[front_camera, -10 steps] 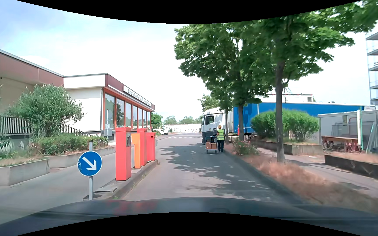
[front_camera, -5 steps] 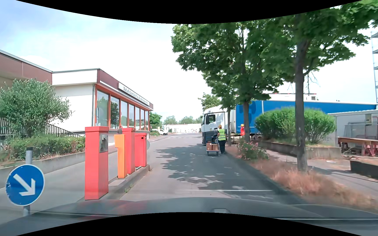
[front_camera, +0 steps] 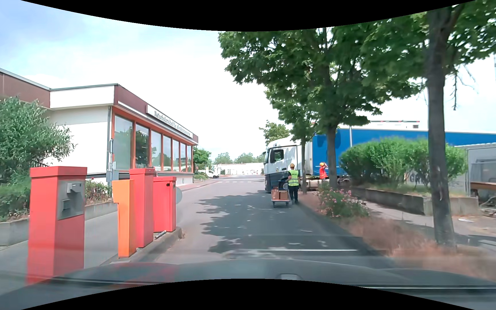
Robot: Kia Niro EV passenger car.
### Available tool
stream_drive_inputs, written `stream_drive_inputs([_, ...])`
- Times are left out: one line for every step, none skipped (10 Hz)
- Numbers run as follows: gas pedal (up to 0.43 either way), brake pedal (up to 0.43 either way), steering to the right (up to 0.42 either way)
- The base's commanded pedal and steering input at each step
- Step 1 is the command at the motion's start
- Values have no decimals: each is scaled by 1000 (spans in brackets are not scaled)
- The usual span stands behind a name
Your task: Follow the waypoints while adhering to traffic rules and regulations
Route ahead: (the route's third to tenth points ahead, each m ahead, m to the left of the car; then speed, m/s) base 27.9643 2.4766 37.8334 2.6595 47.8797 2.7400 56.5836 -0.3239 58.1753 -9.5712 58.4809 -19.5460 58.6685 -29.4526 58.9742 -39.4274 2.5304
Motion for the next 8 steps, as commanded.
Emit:
stream_drive_inputs([8,0,-7])
stream_drive_inputs([8,0,-8])
stream_drive_inputs([8,0,-8])
stream_drive_inputs([8,0,-8])
stream_drive_inputs([8,0,-8])
stream_drive_inputs([8,0,-8])
stream_drive_inputs([8,0,-9])
stream_drive_inputs([8,0,-9])
